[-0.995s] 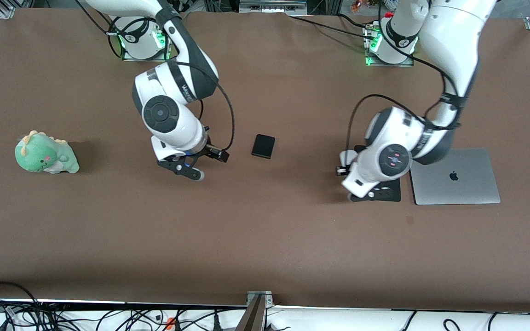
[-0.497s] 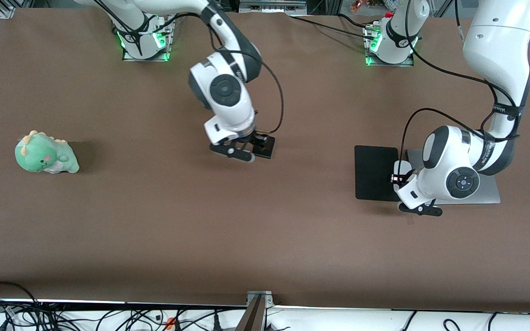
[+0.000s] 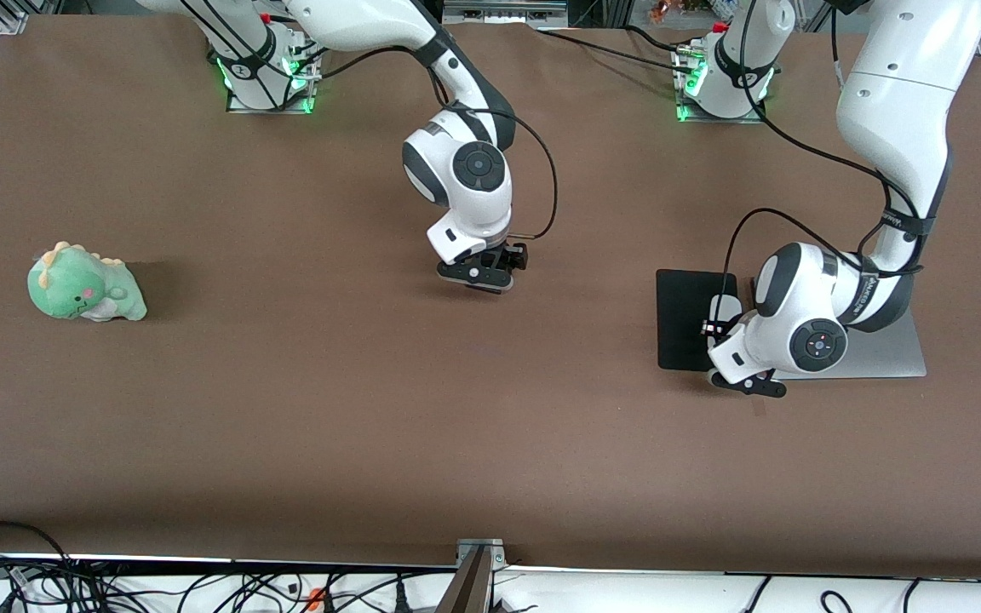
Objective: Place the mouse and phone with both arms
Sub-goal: 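Place the mouse on the pad while the right gripper grasps the phone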
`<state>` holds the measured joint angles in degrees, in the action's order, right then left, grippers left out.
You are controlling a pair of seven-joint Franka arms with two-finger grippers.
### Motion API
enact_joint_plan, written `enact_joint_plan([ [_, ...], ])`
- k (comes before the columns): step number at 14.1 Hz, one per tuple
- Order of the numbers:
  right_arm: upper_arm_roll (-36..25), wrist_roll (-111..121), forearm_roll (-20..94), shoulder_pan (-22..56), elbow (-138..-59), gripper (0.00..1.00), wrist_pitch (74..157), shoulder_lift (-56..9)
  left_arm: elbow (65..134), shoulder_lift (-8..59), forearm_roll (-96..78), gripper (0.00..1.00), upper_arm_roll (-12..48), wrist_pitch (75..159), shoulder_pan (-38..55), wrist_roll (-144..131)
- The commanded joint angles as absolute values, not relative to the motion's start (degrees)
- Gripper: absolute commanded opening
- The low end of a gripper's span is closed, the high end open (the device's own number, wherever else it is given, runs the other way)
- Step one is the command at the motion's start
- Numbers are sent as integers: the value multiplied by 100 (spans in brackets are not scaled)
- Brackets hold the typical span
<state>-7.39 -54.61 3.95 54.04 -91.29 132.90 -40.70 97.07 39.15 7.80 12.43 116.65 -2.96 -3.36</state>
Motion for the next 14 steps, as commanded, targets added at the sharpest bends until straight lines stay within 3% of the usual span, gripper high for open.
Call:
enact_joint_plan([
  [1, -817, -5546, 220, 5528, -9378, 100, 13693, -4113, 9914, 3858, 888, 100, 1266, 11874, -299, -369],
  [7, -826, -5713, 194, 5581, -9404, 100, 14106, -4324, 9669, 3605, 896, 100, 1266, 11621, -316, -316],
  [11, -835, -5713, 105, 5607, -9439, 100, 14229, -4429, 8397, 3410, 905, 100, 1353, 10015, -290, -316],
  [14, -852, -5713, 105, 5616, -9439, 100, 14396, -4561, 7439, 3366, 888, 100, 1397, 9274, -290, -316],
])
